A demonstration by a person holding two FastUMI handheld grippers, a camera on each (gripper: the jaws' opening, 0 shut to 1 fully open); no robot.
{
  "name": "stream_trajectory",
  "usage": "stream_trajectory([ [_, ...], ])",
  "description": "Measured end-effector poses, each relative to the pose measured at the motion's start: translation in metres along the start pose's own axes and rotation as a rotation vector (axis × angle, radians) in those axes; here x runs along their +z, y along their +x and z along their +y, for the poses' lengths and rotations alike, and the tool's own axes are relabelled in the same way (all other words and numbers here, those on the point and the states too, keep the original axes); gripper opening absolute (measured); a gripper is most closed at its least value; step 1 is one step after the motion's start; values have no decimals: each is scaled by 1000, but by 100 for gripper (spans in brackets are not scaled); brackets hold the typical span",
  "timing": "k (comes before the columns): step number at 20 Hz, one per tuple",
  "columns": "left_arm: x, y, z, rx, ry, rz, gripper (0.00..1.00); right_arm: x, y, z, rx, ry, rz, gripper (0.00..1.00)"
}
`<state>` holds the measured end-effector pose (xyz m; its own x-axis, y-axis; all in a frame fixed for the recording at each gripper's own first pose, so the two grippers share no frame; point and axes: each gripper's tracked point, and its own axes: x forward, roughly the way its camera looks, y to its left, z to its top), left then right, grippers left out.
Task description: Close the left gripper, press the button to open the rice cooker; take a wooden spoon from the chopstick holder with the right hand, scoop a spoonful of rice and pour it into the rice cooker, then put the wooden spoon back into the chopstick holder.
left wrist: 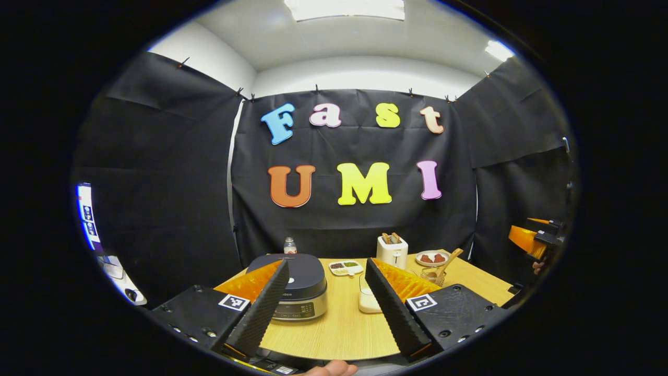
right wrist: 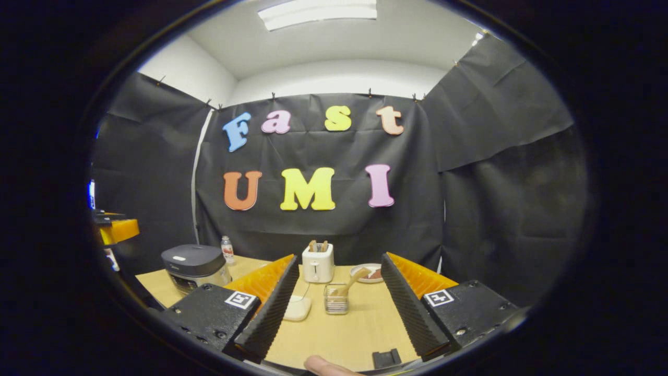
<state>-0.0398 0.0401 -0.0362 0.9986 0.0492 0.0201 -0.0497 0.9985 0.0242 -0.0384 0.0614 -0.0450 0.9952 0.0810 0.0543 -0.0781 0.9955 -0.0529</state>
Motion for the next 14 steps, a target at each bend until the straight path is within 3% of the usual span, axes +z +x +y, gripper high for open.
stream_trajectory([
  [1, -4, -2, -2, -2, 0, 2, 94, 2, -3, 0, -2, -10, -4, 94],
  [2, -10, -6, -6, -7, 1, 8, 94, 2, -5, 1, -1, -16, -5, 100],
  [11, -18, -14, -17, -29, -19, 12, 94, 6, -13, 6, 4, -29, 3, 100],
  [12, -17, -13, -17, -29, -6, 7, 94, 6, -13, 6, 4, -29, 2, 94],
  [14, -16, -13, -21, -35, 7, 5, 94, 8, -14, 5, 3, -29, -5, 100],
])
